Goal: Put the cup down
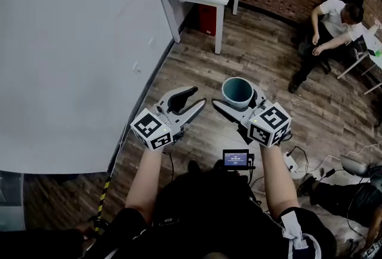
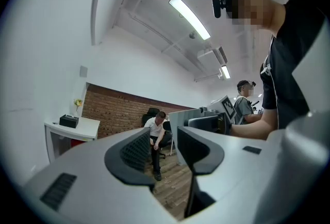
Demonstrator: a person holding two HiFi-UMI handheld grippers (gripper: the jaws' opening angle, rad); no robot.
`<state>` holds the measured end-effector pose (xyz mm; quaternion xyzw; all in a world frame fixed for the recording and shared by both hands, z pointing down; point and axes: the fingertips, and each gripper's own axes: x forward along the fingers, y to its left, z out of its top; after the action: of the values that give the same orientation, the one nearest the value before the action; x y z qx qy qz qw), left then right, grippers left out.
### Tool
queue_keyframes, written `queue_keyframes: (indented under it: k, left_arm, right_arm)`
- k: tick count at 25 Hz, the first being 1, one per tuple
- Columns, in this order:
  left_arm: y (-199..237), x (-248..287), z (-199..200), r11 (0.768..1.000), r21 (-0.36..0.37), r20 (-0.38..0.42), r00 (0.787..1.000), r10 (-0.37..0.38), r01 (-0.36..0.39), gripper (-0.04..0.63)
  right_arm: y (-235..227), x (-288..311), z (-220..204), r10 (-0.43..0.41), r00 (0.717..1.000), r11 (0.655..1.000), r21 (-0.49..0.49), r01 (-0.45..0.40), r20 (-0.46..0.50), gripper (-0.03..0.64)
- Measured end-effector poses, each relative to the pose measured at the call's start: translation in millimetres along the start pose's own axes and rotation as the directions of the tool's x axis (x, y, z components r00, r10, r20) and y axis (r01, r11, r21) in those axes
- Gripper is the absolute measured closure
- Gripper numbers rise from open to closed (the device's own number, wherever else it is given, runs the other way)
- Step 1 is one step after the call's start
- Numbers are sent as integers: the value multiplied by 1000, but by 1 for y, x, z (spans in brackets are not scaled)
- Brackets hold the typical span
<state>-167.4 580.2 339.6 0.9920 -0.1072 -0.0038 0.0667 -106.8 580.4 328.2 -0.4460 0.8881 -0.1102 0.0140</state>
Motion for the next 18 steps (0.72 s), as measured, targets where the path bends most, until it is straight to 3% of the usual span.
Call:
queue_keyframes:
  k: [11,18]
  left_arm:
    - [5,10,-12,1000,3,4,1000,14,-15,436]
    - [-10,37,-7,999,13,12,999,46,-46,436]
  right_arm:
    - [-11,-2,-16,15,1000,1000,0,-15,-16,206]
    - [-34,-36,-12,12,1000,1000,7,-12,-15,206]
